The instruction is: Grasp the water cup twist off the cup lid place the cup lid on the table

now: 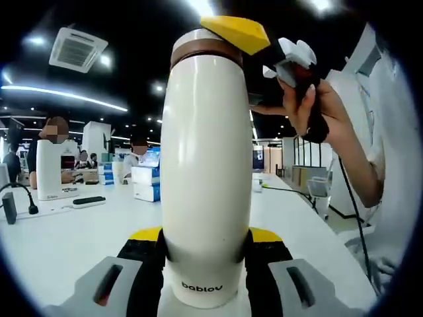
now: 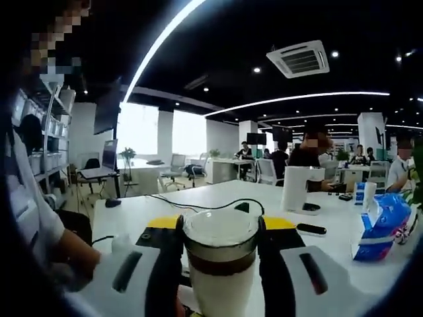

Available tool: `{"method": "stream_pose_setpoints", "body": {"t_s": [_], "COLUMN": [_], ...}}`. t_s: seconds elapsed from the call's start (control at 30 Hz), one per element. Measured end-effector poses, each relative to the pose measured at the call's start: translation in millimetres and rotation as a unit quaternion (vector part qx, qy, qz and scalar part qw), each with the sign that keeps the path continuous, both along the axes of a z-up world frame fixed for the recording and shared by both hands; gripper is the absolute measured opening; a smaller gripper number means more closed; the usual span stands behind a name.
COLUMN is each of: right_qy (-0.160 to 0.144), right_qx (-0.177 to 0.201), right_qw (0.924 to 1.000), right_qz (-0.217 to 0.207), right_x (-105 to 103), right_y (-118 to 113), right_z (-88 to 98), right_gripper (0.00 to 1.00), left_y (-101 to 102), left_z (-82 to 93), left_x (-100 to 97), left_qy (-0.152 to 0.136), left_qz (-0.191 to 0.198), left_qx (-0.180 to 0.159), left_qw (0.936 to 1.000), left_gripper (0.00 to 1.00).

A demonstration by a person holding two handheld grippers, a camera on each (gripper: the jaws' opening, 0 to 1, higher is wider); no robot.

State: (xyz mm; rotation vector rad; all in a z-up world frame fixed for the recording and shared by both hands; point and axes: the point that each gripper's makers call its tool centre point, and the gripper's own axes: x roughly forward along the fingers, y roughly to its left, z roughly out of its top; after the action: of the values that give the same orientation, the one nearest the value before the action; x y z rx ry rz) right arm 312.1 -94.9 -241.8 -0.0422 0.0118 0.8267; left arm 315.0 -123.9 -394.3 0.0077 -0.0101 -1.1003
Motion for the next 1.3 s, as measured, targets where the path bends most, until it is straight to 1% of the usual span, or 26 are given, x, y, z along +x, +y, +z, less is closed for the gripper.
{"method": "stream_pose_setpoints", "body": {"t_s": [0.07, 0.3, 0.43, 0.5, 0.53, 0.57, 0.6, 0.63, 0.73, 0.83, 0.93, 1.03, 1.1, 1.13, 1.23, 1.27, 1.3], "right_qy": [0.001, 0.001, 0.006, 0.009, 0.002, 0.011, -0.026, 0.001, 0.001, -0.004, -0.002, -0.008, -0.013, -0.018, -0.019, -0.019, -0.019], "right_qx": [-0.004, -0.02, -0.023, -0.021, -0.024, -0.02, -0.025, -0.022, -0.024, -0.028, -0.022, -0.02, -0.019, -0.015, -0.002, 0.002, 0.003], "right_qw": [0.9998, 0.9979, 0.9948, 0.9935, 0.9919, 0.9906, 0.9882, 0.9872, 0.9837, 0.9781, 0.9738, 0.9692, 0.964, 0.9588, 0.9465, 0.9403, 0.9391], "right_qz": [0.021, 0.061, 0.099, 0.111, 0.125, 0.135, 0.149, 0.158, 0.178, 0.206, 0.226, 0.245, 0.265, 0.283, 0.322, 0.34, 0.343], "right_x": [-0.7, -1.9, -3.2, -4.0, -6.2, -6.8, -6.6, -11.4, -11.7, -13.9, -12.7, -14.1, -16.0, -19.6, -19.6, -19.6, -18.1], "right_y": [1.9, 5.3, 3.8, 2.8, 3.6, 3.6, 6.1, 4.2, 4.3, 5.9, 6.1, 7.0, 7.8, 10.1, 8.5, 8.1, 7.8], "right_z": [-0.6, -1.9, -2.2, -2.6, -2.5, -3.7, 2.0, -3.8, -3.6, -3.8, -3.9, -4.0, -4.1, -4.7, -4.2, -4.0, -3.9], "right_gripper": [0.46, 0.46, 0.46, 0.46, 0.46, 0.46, 0.46, 0.46, 0.46, 0.46, 0.46, 0.46, 0.46, 0.46, 0.46, 0.46, 0.46], "left_y": [0.1, 0.1, -0.5, -1.0, -1.1, -1.1, -0.9, -0.4, -0.7, -0.6, -0.7, -0.6, -0.6, -0.7, -1.0, -1.1, -1.2], "left_z": [0.0, -0.1, -0.2, -0.3, -0.3, -0.2, -0.2, -0.2, 0.1, 0.1, 0.1, 0.1, 0.0, 0.0, -0.2, -0.2, -0.2], "left_x": [0.1, 0.3, -0.1, -0.2, -0.4, -0.2, 0.0, 0.4, 0.4, 0.7, 0.6, 0.4, 0.5, 0.4, 0.3, 0.2, 0.2], "left_qy": [0.001, 0.003, 0.001, 0.0, -0.002, -0.001, 0.001, -0.001, -0.001, 0.0, 0.001, 0.001, 0.001, 0.001, 0.0, 0.001, 0.0], "left_qz": [0.0, 0.0, 0.0, -0.001, -0.002, -0.001, -0.001, -0.002, -0.001, -0.001, 0.0, 0.0, 0.0, 0.0, -0.001, -0.001, -0.001], "left_qx": [0.0, -0.003, -0.001, -0.001, 0.0, 0.0, -0.001, 0.0, 0.0, -0.001, -0.001, -0.002, -0.002, -0.002, -0.001, -0.001, -0.001], "left_qw": [1.0, 1.0, 1.0, 1.0, 1.0, 1.0, 1.0, 1.0, 1.0, 1.0, 1.0, 1.0, 1.0, 1.0, 1.0, 1.0, 1.0], "left_gripper": [0.48, 0.48, 0.48, 0.48, 0.48, 0.48, 0.48, 0.48, 0.48, 0.48, 0.48, 0.48, 0.48, 0.48, 0.48, 0.48, 0.48]}}
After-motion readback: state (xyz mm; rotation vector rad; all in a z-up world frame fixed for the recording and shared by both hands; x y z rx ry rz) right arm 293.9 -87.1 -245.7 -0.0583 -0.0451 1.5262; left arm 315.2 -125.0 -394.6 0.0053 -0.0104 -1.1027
